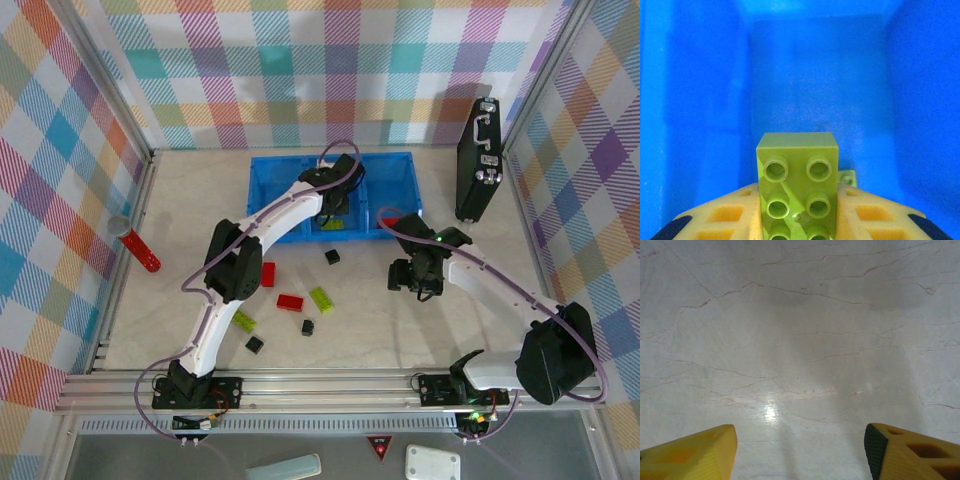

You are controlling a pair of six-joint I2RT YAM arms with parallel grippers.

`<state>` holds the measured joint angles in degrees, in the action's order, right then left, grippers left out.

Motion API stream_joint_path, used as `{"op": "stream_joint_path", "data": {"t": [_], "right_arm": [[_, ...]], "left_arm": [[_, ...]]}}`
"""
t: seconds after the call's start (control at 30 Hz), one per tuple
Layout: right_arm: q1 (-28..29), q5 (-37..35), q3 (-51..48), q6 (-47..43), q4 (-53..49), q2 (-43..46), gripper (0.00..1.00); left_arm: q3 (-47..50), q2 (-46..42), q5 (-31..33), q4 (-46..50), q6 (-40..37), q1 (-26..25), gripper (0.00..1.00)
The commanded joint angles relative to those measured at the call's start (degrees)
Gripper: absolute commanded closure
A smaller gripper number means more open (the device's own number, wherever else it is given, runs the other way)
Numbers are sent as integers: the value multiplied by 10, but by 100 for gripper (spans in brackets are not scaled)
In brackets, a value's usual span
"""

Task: Sort the legos into containers by color
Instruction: Place the lego in the container.

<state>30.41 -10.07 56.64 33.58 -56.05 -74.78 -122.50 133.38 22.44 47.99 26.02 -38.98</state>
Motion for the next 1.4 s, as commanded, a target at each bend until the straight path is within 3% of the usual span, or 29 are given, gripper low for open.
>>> {"op": "stream_joint_path", "data": {"t": [0.0, 0.7, 1.37], "right_arm": [[-4, -7, -11, -7, -18, 15, 30], [-5, 1, -12, -10, -18, 14, 30], [-5, 3, -3, -9, -23, 25, 30]], "left_arm": [[-21, 18, 40, 31, -18, -7, 66], [-30, 89, 64, 40, 3, -7, 60], [-32, 35, 49, 40, -2, -7, 50]]}}
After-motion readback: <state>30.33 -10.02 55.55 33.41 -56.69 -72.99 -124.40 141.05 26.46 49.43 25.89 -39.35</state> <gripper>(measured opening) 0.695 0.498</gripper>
